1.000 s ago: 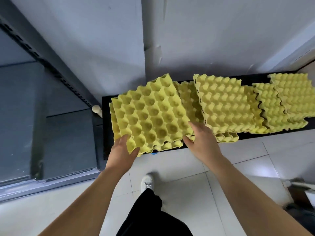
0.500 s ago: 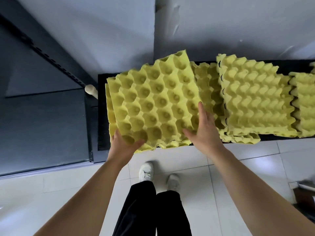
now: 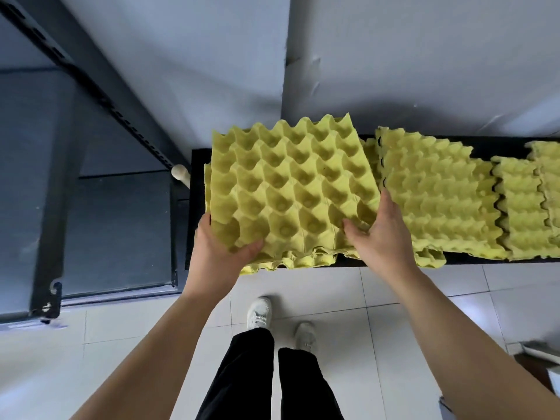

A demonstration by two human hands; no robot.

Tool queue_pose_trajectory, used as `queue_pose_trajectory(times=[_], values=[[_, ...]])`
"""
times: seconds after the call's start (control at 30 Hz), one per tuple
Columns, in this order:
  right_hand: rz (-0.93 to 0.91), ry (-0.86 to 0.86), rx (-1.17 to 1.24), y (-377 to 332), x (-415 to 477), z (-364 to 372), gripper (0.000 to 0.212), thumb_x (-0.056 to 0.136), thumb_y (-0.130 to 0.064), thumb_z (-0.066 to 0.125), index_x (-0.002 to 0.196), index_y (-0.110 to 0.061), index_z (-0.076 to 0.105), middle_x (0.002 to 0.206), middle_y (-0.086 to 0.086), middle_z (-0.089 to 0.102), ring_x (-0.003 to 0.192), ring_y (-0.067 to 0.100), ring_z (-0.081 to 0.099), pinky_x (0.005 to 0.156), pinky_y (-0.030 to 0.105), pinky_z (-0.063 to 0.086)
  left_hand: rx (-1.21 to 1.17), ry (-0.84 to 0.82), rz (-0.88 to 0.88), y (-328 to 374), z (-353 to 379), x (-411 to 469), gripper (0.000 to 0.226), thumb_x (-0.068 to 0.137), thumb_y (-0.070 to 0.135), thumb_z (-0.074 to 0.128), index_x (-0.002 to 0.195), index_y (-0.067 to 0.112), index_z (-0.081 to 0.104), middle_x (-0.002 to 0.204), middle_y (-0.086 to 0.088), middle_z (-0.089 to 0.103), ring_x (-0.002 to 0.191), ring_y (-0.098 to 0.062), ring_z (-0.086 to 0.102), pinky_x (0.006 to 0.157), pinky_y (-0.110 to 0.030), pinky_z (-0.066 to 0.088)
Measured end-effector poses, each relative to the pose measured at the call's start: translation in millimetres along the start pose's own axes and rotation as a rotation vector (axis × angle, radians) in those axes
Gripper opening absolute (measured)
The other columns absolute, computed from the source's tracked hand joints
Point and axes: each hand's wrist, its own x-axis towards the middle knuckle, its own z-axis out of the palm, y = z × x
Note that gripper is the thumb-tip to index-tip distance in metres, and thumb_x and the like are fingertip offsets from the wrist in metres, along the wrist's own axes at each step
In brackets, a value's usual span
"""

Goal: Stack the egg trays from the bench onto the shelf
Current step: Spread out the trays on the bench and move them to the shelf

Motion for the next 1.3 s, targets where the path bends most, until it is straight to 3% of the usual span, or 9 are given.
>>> queue_pose_trajectory(times=[0.13, 0.2, 0.37, 0.47, 0.6, 0.87, 1.03, 1.2, 1.3], values=[[-0.019, 0.085, 0.051, -13, -23, -33, 0.083, 0.085, -0.040, 0.065, 0.148, -0.010, 0.020, 0.140, 0.012, 0.040, 0.122, 0.029, 0.048, 0.092, 0.035, 0.043, -0.039, 0.017, 0.091, 25, -18, -34, 0.057, 0.068, 0.020, 0.086, 0.112, 0.026, 0.051, 0.105, 0.010, 0.063, 0.081, 0.010, 0.061, 0.058, -0.006, 0.046], [-0.048, 0.113, 0.068, -19, -39, -51, 0.082, 0.085, -0.039, 0.065, 0.148, -0.011, 0.020, 0.142, 0.011, 0.040, 0.125, 0.028, 0.046, 0.093, 0.034, 0.041, -0.060, 0.038, 0.121, 35, -28, -54, 0.060, 0.068, 0.018, 0.087, 0.113, 0.028, 0.050, 0.108, 0.007, 0.062, 0.085, 0.005, 0.063, 0.062, -0.009, 0.049], [-0.163, 0.152, 0.108, -33, -85, -89, 0.083, 0.083, -0.042, 0.066, 0.147, -0.012, 0.023, 0.140, 0.009, 0.042, 0.122, 0.028, 0.049, 0.095, 0.036, 0.042, 0.004, 0.168, 0.185, 46, -53, -117, 0.080, 0.063, 0.032, 0.087, 0.129, 0.033, 0.041, 0.122, 0.004, 0.054, 0.108, -0.016, 0.055, 0.088, -0.041, 0.050], [-0.249, 0.166, 0.114, -41, -117, -104, 0.082, 0.083, -0.042, 0.065, 0.147, -0.012, 0.023, 0.141, 0.009, 0.042, 0.124, 0.027, 0.046, 0.096, 0.034, 0.039, -0.019, 0.256, 0.222, 45, -63, -163, 0.079, 0.065, 0.030, 0.086, 0.130, 0.033, 0.040, 0.123, 0.005, 0.051, 0.109, -0.015, 0.053, 0.086, -0.033, 0.048], [-0.356, 0.175, 0.125, -62, -163, -117, 0.081, 0.084, -0.040, 0.066, 0.147, -0.011, 0.024, 0.137, 0.011, 0.046, 0.118, 0.030, 0.050, 0.093, 0.034, 0.041, -0.088, 0.352, 0.277, 39, -87, -222, 0.062, 0.069, 0.024, 0.084, 0.103, 0.053, 0.040, 0.115, 0.008, 0.054, 0.101, -0.008, 0.054, 0.073, -0.015, 0.041], [-0.532, 0.069, 0.127, -148, -248, -101, 0.079, 0.087, -0.040, 0.064, 0.146, -0.006, 0.024, 0.146, 0.013, 0.037, 0.133, 0.026, 0.035, 0.100, 0.030, 0.032, -0.168, 0.561, 0.271, 4, -180, -300, 0.065, 0.070, 0.020, 0.082, 0.116, 0.043, 0.042, 0.116, 0.007, 0.055, 0.101, -0.006, 0.055, 0.070, -0.015, 0.040], [-0.596, -0.002, 0.136, -215, -295, -59, 0.084, 0.088, -0.044, 0.061, 0.149, -0.007, 0.017, 0.152, 0.012, 0.029, 0.139, 0.024, 0.030, 0.108, 0.031, 0.028, -0.177, 0.624, 0.275, -33, -263, -326, 0.058, 0.069, 0.021, 0.084, 0.111, 0.037, 0.047, 0.105, 0.010, 0.061, 0.090, -0.002, 0.058, 0.067, -0.014, 0.041], [-0.624, -0.048, 0.170, -301, -346, -4, 0.083, 0.089, -0.042, 0.060, 0.149, -0.007, 0.015, 0.154, 0.011, 0.026, 0.140, 0.024, 0.028, 0.109, 0.035, 0.028, -0.119, 0.667, 0.196, -84, -367, -336, 0.076, 0.067, 0.033, 0.086, 0.132, 0.030, 0.047, 0.124, 0.001, 0.044, 0.105, -0.014, 0.051, 0.088, -0.027, 0.039], [-0.606, -0.054, 0.198, -351, -377, 29, 0.079, 0.089, -0.039, 0.061, 0.147, -0.005, 0.020, 0.149, 0.012, 0.033, 0.136, 0.026, 0.034, 0.104, 0.032, 0.031, -0.101, 0.673, 0.191, -104, -431, -343, 0.076, 0.068, 0.031, 0.085, 0.133, 0.029, 0.047, 0.123, 0.001, 0.041, 0.103, -0.013, 0.048, 0.087, -0.027, 0.037]])
